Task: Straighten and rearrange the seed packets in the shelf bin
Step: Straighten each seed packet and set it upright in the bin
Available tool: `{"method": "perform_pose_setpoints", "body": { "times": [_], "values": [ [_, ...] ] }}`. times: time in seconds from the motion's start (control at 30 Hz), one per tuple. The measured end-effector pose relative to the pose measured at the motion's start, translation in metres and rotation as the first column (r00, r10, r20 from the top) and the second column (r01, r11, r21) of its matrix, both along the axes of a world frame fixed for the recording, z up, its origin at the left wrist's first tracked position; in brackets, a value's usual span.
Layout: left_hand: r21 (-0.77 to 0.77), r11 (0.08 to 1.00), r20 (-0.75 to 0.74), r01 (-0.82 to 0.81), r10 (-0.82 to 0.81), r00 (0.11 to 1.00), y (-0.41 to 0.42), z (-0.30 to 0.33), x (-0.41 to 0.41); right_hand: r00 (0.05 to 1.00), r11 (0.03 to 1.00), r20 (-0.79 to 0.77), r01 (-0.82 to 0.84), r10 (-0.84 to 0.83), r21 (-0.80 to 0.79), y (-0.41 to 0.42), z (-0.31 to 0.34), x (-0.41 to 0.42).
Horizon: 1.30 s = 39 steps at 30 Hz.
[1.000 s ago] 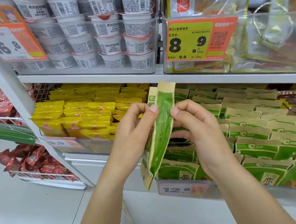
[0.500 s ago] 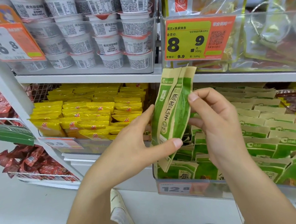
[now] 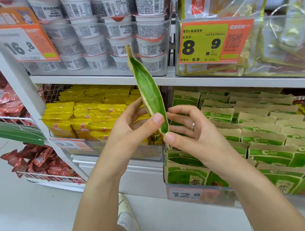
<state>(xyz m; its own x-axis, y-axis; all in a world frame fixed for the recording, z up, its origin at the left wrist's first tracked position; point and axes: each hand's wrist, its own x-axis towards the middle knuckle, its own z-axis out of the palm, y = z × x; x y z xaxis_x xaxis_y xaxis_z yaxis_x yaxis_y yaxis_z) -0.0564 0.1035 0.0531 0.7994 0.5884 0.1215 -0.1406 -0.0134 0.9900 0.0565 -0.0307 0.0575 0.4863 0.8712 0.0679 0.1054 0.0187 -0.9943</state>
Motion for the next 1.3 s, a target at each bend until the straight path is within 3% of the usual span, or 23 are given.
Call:
{"method": "perform_pose_setpoints", "body": {
  "times": [0.27, 0.67, 0.73, 0.87, 1.1, 1.3],
  "values": [
    [-0.010, 0.999, 0.009, 0.049, -0.049, 0.999, 0.000, -0.002, 0.000, 0.997, 0.995, -0.023, -0.067, 0.069, 0.070, -0.005, 0.004, 0.004],
    [-0.176, 0.970, 0.121, 0.167, -0.147, 0.982, -0.008, 0.005, -0.003, 0.984, 0.998, 0.175, -0.027, 0.017, 0.054, -0.004, -0.002, 0.004],
    [-0.168, 0.971, 0.130, 0.171, -0.150, 0.980, -0.011, 0.007, -0.003, 0.940, 0.998, 0.336, 0.045, -0.058, 0.045, -0.005, -0.003, -0.001],
    [-0.157, 0.978, 0.124, 0.137, -0.118, 0.985, -0.011, 0.009, -0.001, 0.717, 0.972, 0.660, 0.219, -0.223, 0.091, -0.004, -0.006, -0.005],
    [-0.087, 0.995, 0.166, -0.053, 0.067, 0.984, -0.018, 0.008, 0.008, 0.514, 0.924, 0.790, 0.344, -0.335, 0.168, -0.001, -0.017, -0.001],
    [-0.094, 0.992, 0.224, -0.081, 0.100, 0.969, -0.022, 0.009, 0.011, 0.520, 0.932, 0.788, 0.311, -0.331, 0.186, -0.001, -0.013, 0.000]
  ]
}}
